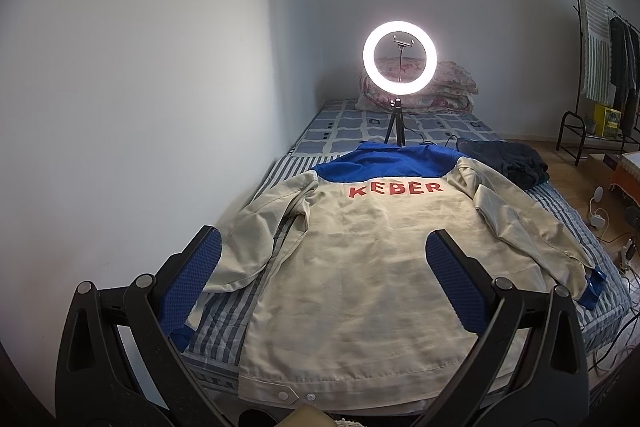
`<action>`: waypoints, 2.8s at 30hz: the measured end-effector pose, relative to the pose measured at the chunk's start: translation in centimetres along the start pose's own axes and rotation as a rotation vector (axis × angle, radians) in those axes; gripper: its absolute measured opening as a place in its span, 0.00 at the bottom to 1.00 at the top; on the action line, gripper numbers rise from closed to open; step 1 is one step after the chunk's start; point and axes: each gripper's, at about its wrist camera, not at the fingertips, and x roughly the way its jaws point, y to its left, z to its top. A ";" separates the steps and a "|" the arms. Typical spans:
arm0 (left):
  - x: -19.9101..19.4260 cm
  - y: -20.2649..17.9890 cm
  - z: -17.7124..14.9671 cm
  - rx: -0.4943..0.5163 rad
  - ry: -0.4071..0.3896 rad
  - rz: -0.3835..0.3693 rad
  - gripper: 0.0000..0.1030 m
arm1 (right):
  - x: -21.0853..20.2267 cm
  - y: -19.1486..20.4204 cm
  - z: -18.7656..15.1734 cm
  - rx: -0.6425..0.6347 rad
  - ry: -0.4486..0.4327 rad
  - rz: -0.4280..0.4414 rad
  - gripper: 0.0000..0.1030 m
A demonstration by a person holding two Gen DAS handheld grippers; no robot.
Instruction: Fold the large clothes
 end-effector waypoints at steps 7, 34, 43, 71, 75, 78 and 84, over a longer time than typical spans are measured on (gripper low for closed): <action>0.4 0.4 0.0 -0.003 0.000 0.002 1.00 | -0.1 0.2 0.2 0.003 0.002 0.010 0.96; 1.4 6.4 -7.6 -0.013 0.113 0.084 0.86 | 5.6 12.7 5.8 -0.131 0.063 0.460 0.76; 3.1 9.1 -11.4 -0.093 0.239 0.079 0.52 | 14.6 25.3 5.9 -0.150 0.349 0.800 0.53; 4.7 17.9 -14.7 -0.237 0.278 0.160 0.37 | 23.6 54.5 -11.7 -0.001 1.046 1.108 0.01; 4.7 18.0 -14.4 -0.234 0.280 0.136 0.37 | 22.1 50.8 -10.0 -0.029 0.962 1.116 0.00; 5.0 17.5 -14.1 -0.209 0.279 0.116 0.37 | 21.1 46.9 -9.6 -0.044 0.923 1.104 0.00; 8.3 17.1 -14.0 -0.239 0.354 0.018 0.41 | 22.1 40.5 -13.3 -0.078 0.923 0.963 0.00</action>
